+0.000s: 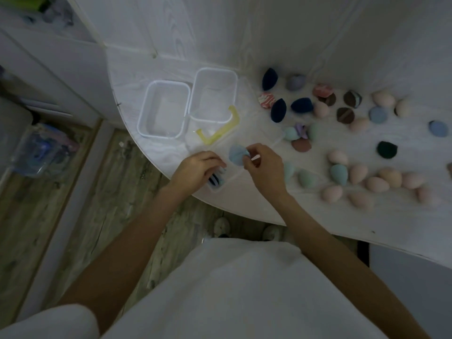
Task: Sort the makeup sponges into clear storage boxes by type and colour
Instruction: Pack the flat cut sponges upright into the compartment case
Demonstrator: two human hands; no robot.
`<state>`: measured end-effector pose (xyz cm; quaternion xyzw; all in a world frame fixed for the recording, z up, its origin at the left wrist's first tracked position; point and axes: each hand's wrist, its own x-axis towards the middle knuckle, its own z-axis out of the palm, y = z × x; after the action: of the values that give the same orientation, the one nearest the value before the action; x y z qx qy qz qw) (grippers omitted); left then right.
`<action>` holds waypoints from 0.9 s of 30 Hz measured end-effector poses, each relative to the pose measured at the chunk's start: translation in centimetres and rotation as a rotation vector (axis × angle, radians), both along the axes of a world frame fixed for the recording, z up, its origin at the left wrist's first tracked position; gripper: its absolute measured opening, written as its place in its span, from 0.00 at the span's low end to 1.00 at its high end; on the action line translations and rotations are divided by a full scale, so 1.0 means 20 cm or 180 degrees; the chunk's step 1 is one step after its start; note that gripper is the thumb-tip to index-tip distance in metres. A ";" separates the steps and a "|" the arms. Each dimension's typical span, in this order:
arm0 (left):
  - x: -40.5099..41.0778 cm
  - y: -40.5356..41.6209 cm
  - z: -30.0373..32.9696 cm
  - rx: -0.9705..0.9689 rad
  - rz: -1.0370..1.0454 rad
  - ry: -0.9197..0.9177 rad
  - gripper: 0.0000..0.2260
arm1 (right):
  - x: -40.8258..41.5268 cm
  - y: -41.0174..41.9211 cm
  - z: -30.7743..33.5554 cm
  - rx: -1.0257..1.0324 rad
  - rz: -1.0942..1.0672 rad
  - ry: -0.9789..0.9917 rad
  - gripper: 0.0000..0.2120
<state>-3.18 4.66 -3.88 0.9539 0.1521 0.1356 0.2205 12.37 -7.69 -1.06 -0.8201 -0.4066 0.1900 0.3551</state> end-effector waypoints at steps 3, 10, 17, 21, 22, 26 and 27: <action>0.04 0.04 -0.04 0.0195 -0.0220 0.0223 0.08 | 0.00 -0.01 -0.01 -0.0012 -0.0032 0.0010 0.05; 0.05 0.05 0.01 0.0207 -0.0494 0.0816 0.09 | -0.08 0.02 -0.03 -0.0081 0.0031 0.0022 0.07; 0.00 0.08 -0.01 0.0371 -0.0457 0.0671 0.07 | -0.15 0.06 -0.09 -0.0137 0.0120 -0.0803 0.05; -0.01 0.07 -0.01 0.0536 -0.0335 0.0540 0.10 | -0.17 0.08 -0.15 -0.0301 0.0248 -0.1507 0.05; -0.01 0.07 -0.01 0.0527 -0.0304 0.0531 0.10 | -0.16 0.08 -0.16 -0.0371 0.0286 -0.1521 0.04; -0.01 0.06 -0.01 0.0565 -0.0231 0.0513 0.10 | -0.13 0.07 -0.16 -0.0434 0.0524 -0.1355 0.03; -0.01 0.06 -0.01 0.0585 -0.0213 0.0488 0.11 | -0.13 0.06 -0.16 -0.0450 0.0574 -0.1339 0.04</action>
<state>-3.45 5.80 -4.12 0.9822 0.1234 0.0682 0.1243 9.84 -6.41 -4.20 -0.8248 -0.5288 0.0739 0.1859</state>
